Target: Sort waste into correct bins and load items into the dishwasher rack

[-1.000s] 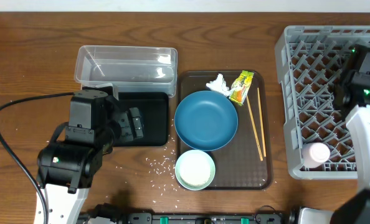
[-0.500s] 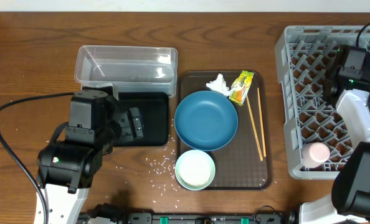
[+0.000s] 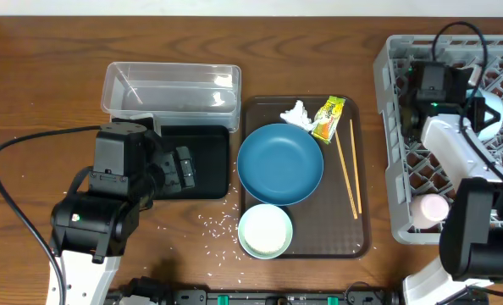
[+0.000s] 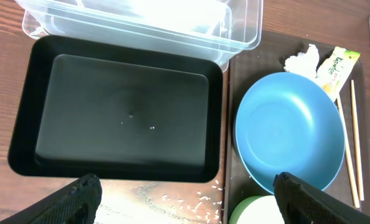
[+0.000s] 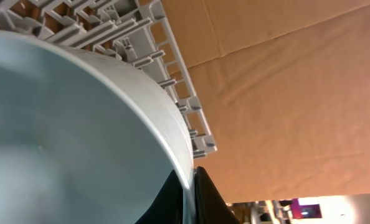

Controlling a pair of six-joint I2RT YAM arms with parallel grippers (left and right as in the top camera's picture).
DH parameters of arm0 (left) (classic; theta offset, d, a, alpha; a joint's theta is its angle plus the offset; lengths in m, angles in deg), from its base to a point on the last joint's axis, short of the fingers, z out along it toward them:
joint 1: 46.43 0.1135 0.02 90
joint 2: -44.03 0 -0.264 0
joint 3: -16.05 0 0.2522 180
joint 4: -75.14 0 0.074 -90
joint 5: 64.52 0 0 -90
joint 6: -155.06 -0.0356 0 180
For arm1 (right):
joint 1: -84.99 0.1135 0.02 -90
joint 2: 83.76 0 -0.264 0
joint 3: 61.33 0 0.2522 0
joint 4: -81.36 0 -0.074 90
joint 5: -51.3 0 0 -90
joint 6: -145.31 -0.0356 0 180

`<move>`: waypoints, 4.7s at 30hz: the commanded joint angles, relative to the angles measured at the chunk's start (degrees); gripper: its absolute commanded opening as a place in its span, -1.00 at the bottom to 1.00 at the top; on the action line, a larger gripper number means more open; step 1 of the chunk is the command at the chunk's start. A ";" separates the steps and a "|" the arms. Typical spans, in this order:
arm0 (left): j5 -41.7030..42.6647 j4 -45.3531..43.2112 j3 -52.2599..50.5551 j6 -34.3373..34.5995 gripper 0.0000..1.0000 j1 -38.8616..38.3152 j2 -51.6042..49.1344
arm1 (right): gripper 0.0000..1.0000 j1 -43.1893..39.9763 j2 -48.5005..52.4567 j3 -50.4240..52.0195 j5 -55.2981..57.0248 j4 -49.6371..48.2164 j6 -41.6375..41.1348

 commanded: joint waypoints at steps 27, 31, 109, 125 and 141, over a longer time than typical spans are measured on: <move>-0.70 0.22 0.48 -0.96 0.82 0.24 -0.07 | 0.04 6.64 -0.72 -0.07 -23.15 5.14 0.02; -0.70 0.22 0.48 -0.96 0.82 0.24 -0.07 | 0.07 6.78 -6.45 -0.07 -34.73 6.95 -0.48; -0.70 0.22 0.48 -0.96 0.82 0.24 -0.33 | -0.42 3.82 -13.00 0.00 -57.51 10.38 -3.34; -0.70 0.22 0.48 -0.96 0.82 0.24 -0.33 | -0.06 17.31 -10.05 2.89 -67.43 24.61 -21.88; -0.70 0.22 0.48 -0.96 0.82 0.24 -0.33 | -0.93 17.64 7.85 4.42 -71.89 21.49 -25.31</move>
